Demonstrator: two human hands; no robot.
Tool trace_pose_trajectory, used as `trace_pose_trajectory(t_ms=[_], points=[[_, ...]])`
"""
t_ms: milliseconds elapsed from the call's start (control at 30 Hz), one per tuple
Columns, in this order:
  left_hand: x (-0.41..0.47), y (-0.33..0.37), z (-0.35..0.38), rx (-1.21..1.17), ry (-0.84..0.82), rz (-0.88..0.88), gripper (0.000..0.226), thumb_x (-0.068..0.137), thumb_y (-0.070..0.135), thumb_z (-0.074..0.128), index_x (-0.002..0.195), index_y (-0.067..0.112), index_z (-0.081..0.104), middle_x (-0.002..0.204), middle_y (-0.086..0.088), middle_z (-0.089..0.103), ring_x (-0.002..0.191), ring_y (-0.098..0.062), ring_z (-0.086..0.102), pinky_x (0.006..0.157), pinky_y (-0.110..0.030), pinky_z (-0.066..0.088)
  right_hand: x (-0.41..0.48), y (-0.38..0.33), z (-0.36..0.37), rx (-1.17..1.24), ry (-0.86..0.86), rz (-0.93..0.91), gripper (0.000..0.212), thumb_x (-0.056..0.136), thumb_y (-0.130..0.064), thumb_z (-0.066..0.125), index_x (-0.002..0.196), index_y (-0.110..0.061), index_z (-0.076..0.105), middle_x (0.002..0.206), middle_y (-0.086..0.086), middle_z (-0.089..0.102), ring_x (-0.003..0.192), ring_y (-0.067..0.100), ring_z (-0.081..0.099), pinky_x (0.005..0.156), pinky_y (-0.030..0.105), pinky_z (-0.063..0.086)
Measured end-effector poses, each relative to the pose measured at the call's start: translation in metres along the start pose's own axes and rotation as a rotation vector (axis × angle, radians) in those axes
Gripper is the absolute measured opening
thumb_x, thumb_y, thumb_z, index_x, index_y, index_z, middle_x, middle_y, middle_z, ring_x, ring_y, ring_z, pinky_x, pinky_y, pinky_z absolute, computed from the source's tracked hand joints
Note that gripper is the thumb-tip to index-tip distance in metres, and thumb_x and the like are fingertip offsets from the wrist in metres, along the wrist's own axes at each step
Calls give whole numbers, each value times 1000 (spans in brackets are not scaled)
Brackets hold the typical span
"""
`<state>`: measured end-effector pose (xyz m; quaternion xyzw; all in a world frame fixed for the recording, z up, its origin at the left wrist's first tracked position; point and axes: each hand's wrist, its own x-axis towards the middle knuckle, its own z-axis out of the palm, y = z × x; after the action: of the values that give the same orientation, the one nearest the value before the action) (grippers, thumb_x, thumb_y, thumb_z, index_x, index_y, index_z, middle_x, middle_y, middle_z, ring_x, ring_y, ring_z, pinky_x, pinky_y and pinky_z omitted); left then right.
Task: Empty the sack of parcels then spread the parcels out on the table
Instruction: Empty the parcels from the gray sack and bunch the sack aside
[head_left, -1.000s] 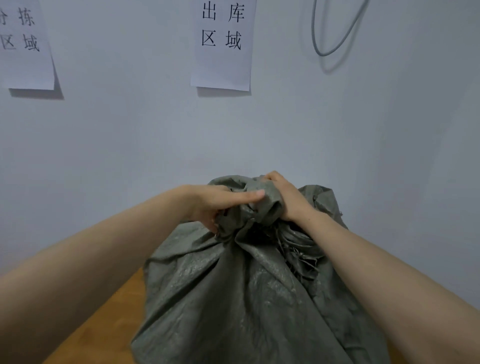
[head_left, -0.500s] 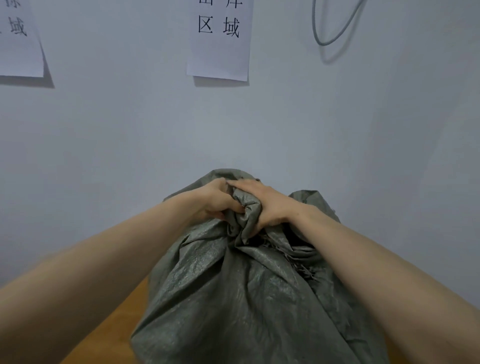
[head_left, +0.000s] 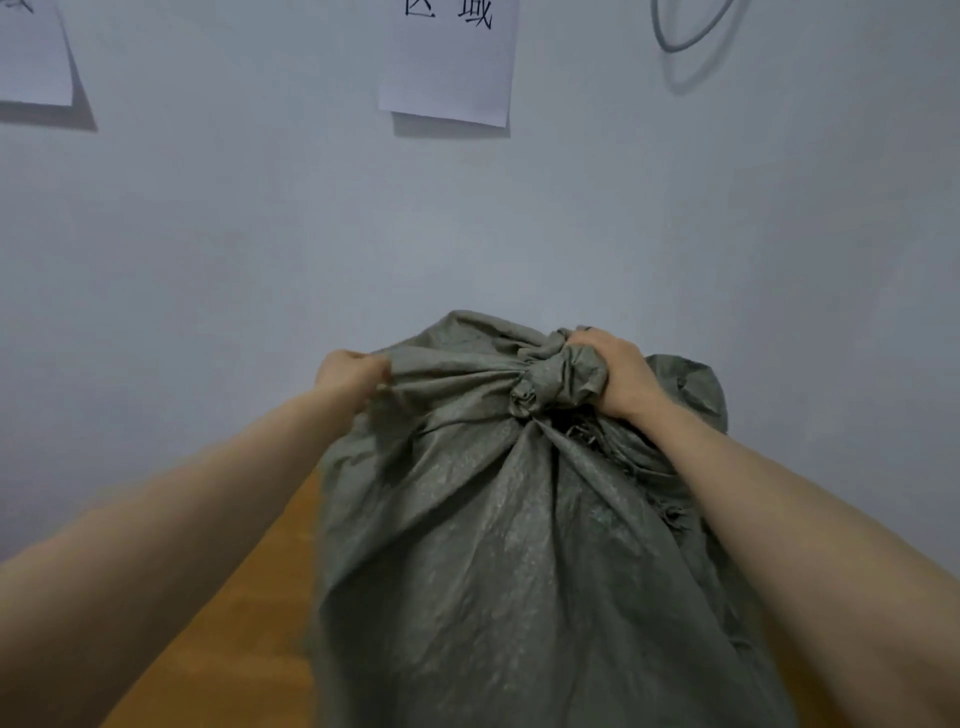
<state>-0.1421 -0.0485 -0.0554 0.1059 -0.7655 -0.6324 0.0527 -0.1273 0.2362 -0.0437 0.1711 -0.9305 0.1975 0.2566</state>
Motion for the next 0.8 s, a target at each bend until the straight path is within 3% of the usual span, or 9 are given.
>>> trace_pose_trajectory(t_ms=[67,133,200,267,333,467,633,733,800], points=[[4,-18,-1,188,15,-11,20,90,18,58,100,2,61,103,-20,57,86,-32,56,73,-35,41,-3,12,-9,-2,30,37,15,78,-12,66,93,-10,67,100,13,64,95,26,60,78,24,37],[7,-36,1,222,-51,-174,57,90,34,61,132,-1,44,135,-21,45,121,-43,46,94,-49,40,-8,20,-14,14,74,58,18,77,-15,65,94,-9,68,100,12,65,93,22,58,79,22,36],[13,-52,5,202,-108,-342,91,80,53,66,145,4,24,151,-19,28,134,-49,29,101,-67,29,-12,28,-17,33,113,87,18,78,-9,67,95,-7,68,101,13,65,92,18,56,78,19,34],[20,-68,12,180,-182,-457,108,69,65,67,149,10,18,154,-16,22,137,-47,25,99,-70,29,-16,35,-20,23,136,109,18,78,-5,68,96,-6,68,99,12,64,92,18,55,77,15,32],[24,-81,20,135,-222,-510,115,62,68,71,149,18,16,155,-15,21,136,-47,27,98,-69,33,-20,43,-23,23,154,122,24,75,-17,62,96,-7,68,94,5,60,90,17,54,76,15,32],[34,-102,28,99,-233,-542,135,39,67,83,148,21,18,147,-14,33,122,-42,45,89,-53,50,-23,62,-28,19,180,171,23,75,-12,65,97,-9,68,96,8,62,91,22,57,81,21,36],[43,-126,37,160,-339,-548,96,46,49,91,121,3,51,122,-10,57,106,-30,58,86,-39,53,-28,80,-28,28,227,191,35,67,-20,60,98,-4,68,97,11,63,91,16,53,81,18,35],[43,-127,43,193,-152,-439,31,79,16,76,86,1,50,98,-18,55,89,-32,55,79,-37,51,-27,84,-26,31,241,210,24,73,-6,68,96,-4,68,97,12,63,90,15,52,77,16,34],[45,-128,44,208,-71,-423,28,82,11,72,76,4,46,87,-19,54,87,-36,55,84,-43,52,-26,84,-24,27,257,201,23,74,3,69,95,-4,69,99,16,64,89,15,52,76,15,33]])
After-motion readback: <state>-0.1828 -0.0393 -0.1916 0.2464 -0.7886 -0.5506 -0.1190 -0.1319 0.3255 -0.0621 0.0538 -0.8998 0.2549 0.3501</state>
